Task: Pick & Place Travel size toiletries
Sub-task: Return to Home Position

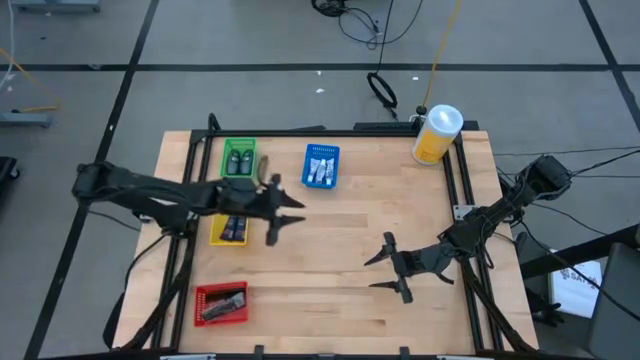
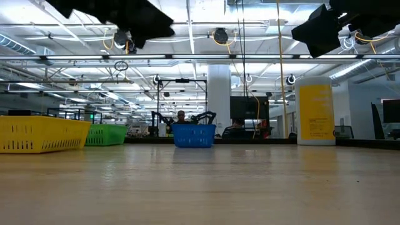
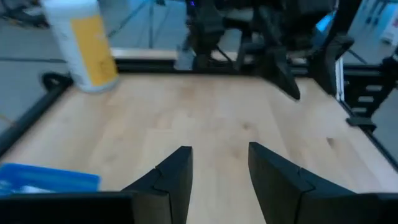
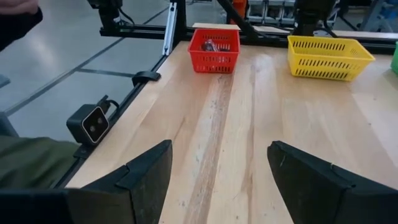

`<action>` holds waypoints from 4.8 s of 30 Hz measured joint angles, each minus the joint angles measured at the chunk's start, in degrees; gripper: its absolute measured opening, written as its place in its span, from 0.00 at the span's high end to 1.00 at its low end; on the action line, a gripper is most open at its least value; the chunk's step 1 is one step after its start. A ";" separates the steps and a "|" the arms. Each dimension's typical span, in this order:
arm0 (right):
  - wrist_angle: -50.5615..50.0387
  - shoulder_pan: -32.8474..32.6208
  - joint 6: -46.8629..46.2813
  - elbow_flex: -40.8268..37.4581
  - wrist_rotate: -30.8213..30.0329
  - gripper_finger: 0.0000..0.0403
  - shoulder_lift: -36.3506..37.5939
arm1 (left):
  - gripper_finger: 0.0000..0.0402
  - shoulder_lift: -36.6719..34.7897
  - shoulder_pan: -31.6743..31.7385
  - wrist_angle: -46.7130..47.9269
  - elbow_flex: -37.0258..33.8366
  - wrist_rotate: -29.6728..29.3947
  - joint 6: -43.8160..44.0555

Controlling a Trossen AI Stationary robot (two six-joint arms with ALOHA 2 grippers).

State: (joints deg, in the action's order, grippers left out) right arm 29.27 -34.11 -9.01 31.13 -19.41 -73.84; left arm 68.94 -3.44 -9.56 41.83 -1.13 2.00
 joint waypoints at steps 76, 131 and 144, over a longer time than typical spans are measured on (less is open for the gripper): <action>12.48 0.00 -3.21 -6.73 -0.25 0.36 -0.11 | 0.98 -66.39 0.51 8.67 -40.93 -1.39 -3.06; 19.46 1.35 -5.07 -13.61 -0.06 0.46 6.81 | 0.98 -66.33 -0.46 7.62 -40.99 -1.64 -0.24; 17.92 10.92 15.92 -27.27 13.68 0.99 27.17 | 0.98 -66.31 -0.46 7.51 -40.99 -1.75 -0.25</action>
State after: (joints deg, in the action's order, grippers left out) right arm 47.20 -23.19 6.91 3.86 -5.73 -46.67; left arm 2.63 -3.90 -2.04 0.84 -2.87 1.75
